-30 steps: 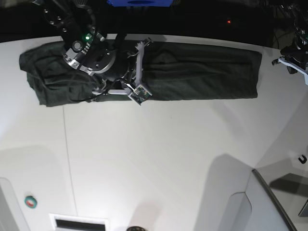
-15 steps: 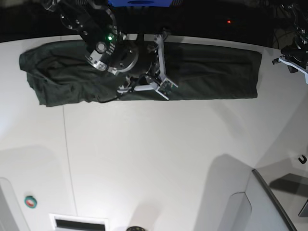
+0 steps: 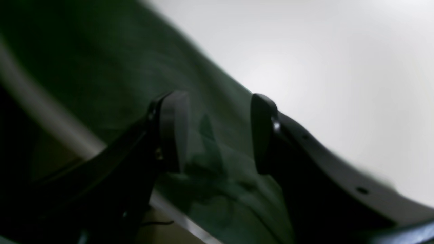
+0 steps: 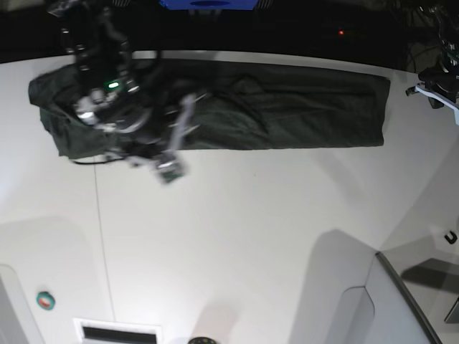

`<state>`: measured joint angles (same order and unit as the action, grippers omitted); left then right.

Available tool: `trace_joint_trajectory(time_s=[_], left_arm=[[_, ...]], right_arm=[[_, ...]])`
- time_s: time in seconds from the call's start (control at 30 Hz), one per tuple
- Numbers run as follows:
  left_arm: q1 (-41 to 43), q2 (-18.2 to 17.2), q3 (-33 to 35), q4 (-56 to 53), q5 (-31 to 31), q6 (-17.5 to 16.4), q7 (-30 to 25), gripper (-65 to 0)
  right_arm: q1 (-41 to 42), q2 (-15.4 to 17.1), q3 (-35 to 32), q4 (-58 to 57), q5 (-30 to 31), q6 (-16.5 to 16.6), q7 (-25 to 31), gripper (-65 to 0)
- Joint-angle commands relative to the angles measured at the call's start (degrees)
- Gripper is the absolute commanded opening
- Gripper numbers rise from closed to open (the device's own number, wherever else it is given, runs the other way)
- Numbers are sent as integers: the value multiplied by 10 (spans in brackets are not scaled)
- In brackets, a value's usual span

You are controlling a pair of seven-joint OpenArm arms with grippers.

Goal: Layout the t-shirt on the table in an organized manner, then fold the t-shirt properly
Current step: 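Release the sleeve and withdraw the right gripper, then grasp both ends of the folded strip and pull them apart to straighten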

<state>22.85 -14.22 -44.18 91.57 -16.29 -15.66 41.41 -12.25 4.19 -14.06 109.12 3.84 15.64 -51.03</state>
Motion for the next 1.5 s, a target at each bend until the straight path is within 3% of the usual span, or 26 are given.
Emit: trace_joint_trajectory(time_s=[0.0, 0.1, 0.2, 0.23, 0.37, 0.5, 0.87, 1.0, 1.27, 1.4, 1.47], left_arm=[[1, -9, -4, 8, 0, 1, -8, -650], [1, -5, -3, 11, -4, 1, -8, -650], [1, 8, 31, 35, -4, 1, -8, -650], [2, 13, 55, 48, -4, 1, -8, -650], [9, 38, 154, 95, -4, 1, -8, -650], [-18, 55, 256, 68, 1, 3, -10, -650], [-63, 44, 258, -85, 21, 3, -13, -650], [-59, 43, 258, -93, 47, 3, -13, -650], [-56, 42, 258, -94, 49, 3, -13, -650], [-50, 42, 258, -93, 46, 3, -13, -650], [-49, 42, 258, -93, 46, 3, -13, -650]], right_arm=[[1, -2, 41, 11, 0, -1, 10, -374], [-5, 0, 167, -2, 0, -1, 13, -416], [10, 2, 255, -48, 1, 1, 13, -630], [17, 2, 274, -69, 1, 2, 13, -650], [40, 16, 294, -146, 2, 3, 41, -650], [68, 31, 291, -235, 2, 3, 92, -650], [133, 67, 292, -401, 0, 1, 137, -650], [146, 85, 294, -440, 0, -1, 152, -650], [155, 88, 294, -450, 0, -2, 191, -650], [157, 87, 322, -449, 0, -50, 191, -650], [160, 87, 325, -445, 0, -49, 191, -650]])
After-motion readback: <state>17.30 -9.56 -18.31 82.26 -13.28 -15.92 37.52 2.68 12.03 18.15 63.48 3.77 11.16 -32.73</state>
